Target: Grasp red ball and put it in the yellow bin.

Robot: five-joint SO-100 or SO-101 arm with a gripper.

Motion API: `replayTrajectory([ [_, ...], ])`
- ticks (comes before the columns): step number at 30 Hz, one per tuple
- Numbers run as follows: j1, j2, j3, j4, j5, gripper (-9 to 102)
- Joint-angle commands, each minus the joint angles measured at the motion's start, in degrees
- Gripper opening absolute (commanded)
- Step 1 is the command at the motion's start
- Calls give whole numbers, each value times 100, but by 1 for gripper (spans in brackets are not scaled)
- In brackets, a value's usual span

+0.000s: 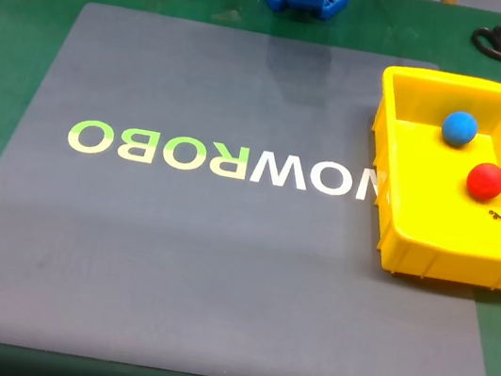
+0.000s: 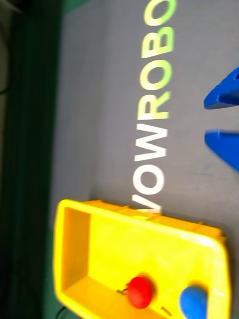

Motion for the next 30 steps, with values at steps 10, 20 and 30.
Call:
replayTrajectory([
  [10, 483, 1107, 1538, 149, -97, 0],
  [20, 501, 1670, 3533, -264, -237, 0],
  [30, 352, 1679, 4104, 343, -229, 0],
])
